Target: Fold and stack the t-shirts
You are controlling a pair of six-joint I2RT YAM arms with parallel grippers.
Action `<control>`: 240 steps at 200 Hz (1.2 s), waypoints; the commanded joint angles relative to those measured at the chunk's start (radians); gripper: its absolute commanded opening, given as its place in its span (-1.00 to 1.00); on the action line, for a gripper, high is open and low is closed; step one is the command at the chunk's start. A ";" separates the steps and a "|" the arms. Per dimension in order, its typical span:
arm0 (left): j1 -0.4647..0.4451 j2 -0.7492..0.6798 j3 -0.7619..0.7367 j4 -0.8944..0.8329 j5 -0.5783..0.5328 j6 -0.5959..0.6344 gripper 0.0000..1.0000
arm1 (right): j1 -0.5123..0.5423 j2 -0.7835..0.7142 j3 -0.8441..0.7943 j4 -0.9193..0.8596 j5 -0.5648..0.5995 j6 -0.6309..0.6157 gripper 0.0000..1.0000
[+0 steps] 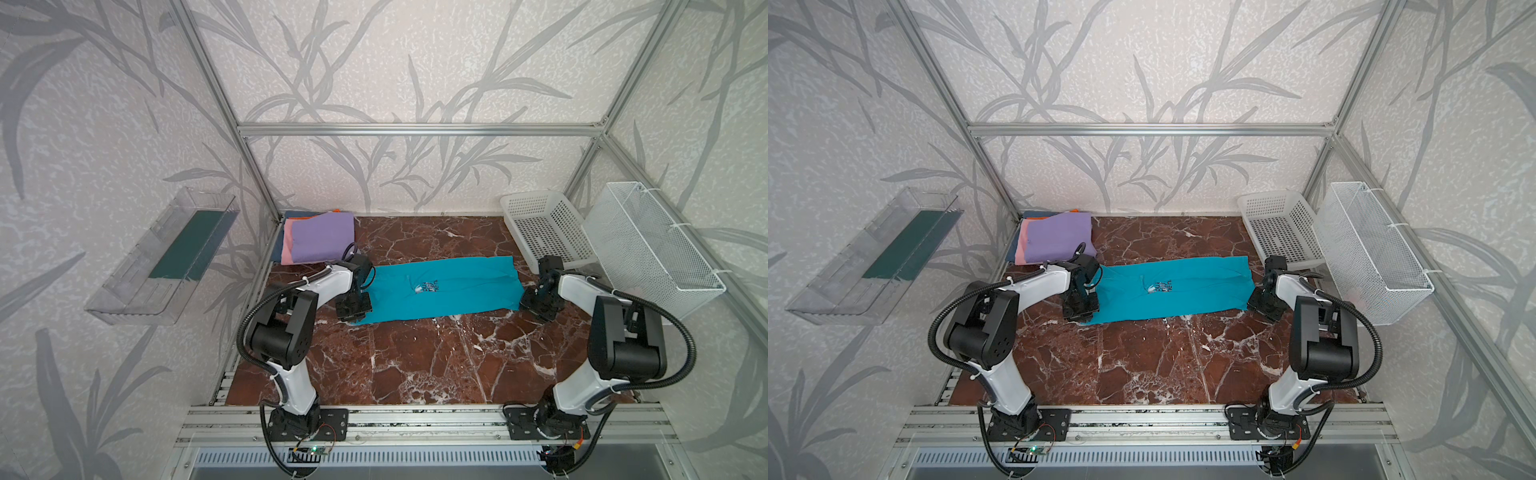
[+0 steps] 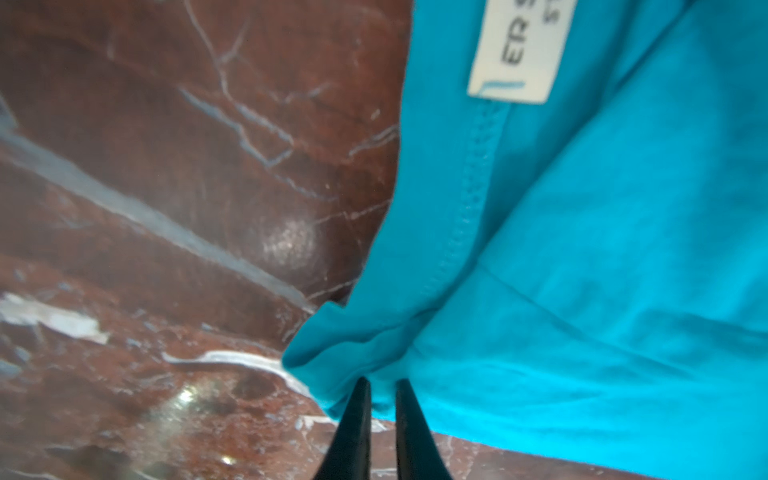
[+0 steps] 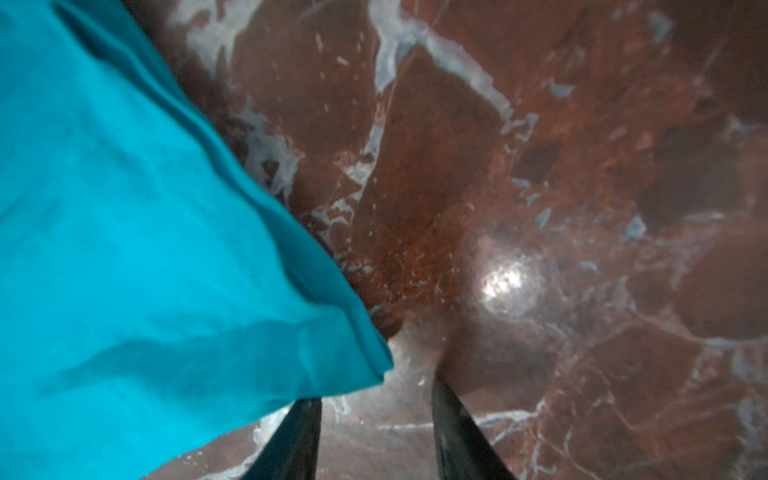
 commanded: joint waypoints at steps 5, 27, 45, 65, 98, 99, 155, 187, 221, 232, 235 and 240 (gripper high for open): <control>0.018 0.014 0.004 -0.009 -0.036 -0.007 -0.99 | -0.003 0.027 0.011 0.043 -0.037 0.024 -0.31; 0.037 0.014 0.017 -0.026 -0.054 -0.004 -1.00 | -0.003 0.025 0.008 0.038 -0.017 0.003 -0.75; 0.054 0.013 0.023 -0.033 -0.056 -0.003 -1.00 | -0.004 -0.010 0.005 0.013 0.049 -0.028 -0.95; 0.071 0.014 0.025 -0.038 -0.062 -0.002 -1.00 | -0.004 -0.067 0.003 -0.028 0.129 -0.065 -1.00; 0.082 0.017 0.016 -0.047 -0.069 -0.004 -1.00 | 0.001 -0.172 -0.052 -0.071 0.134 -0.079 -0.96; 0.082 0.016 0.015 -0.047 -0.071 -0.004 -1.00 | 0.001 -0.177 -0.056 -0.071 0.130 -0.078 -0.96; 0.088 0.039 0.068 -0.145 -0.186 -0.027 -1.00 | 0.031 -0.419 -0.219 -0.092 0.112 0.006 -0.12; 0.091 0.015 0.096 -0.175 -0.226 -0.049 -0.95 | 0.070 -0.485 -0.183 -0.069 0.113 -0.010 -0.19; 0.013 -0.037 0.215 -0.232 -0.331 -0.056 -0.75 | 0.294 -0.332 -0.046 -0.045 0.167 -0.085 -0.95; -0.031 -0.028 0.263 -0.240 -0.335 -0.052 -0.73 | 0.370 -0.245 0.018 -0.062 0.190 -0.108 -1.00; -0.043 -0.021 0.274 -0.242 -0.333 -0.052 -0.73 | 0.389 -0.221 0.035 -0.068 0.193 -0.112 -1.00; -0.060 -0.008 0.292 -0.243 -0.325 -0.052 -0.73 | 0.413 -0.182 0.062 -0.073 0.192 -0.115 -1.00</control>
